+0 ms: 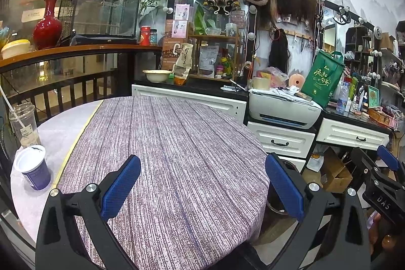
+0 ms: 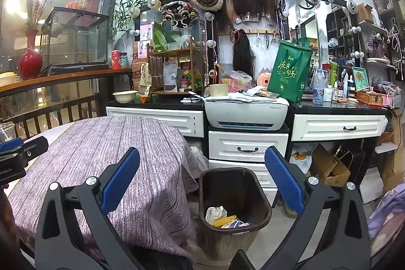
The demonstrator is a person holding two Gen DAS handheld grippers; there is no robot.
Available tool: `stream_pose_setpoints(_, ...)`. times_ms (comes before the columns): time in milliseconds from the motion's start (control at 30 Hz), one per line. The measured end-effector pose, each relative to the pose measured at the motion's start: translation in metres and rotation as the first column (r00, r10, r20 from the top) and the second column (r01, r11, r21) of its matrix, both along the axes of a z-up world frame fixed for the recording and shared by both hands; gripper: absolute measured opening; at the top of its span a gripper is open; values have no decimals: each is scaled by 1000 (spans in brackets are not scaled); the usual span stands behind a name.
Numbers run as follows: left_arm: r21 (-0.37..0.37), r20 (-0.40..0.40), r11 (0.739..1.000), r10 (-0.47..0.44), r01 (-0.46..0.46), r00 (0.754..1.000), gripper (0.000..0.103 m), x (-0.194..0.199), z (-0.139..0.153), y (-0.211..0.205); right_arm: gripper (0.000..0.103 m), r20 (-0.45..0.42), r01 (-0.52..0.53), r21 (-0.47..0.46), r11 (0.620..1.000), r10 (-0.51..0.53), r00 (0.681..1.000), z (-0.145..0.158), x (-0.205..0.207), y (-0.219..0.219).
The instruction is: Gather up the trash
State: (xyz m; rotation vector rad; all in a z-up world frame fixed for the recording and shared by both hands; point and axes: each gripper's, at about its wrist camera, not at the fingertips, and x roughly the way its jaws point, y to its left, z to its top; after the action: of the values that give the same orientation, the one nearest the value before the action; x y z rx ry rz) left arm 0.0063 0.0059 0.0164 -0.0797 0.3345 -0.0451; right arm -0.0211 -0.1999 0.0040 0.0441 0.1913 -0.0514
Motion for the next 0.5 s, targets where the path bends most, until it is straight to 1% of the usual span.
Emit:
stream_pose_setpoints(300, 4, -1, 1000, -4, 4, 1000, 97, -1, -1, -1, 97, 1, 1, -1, 1000, -1, 1000, 0, -1, 0)
stream_pose_setpoints(500, 24, -4, 1000, -9, 9, 1000, 97, -1, -3, -5, 97, 2, 0, -1, 1000, 0, 1000, 0, -1, 0)
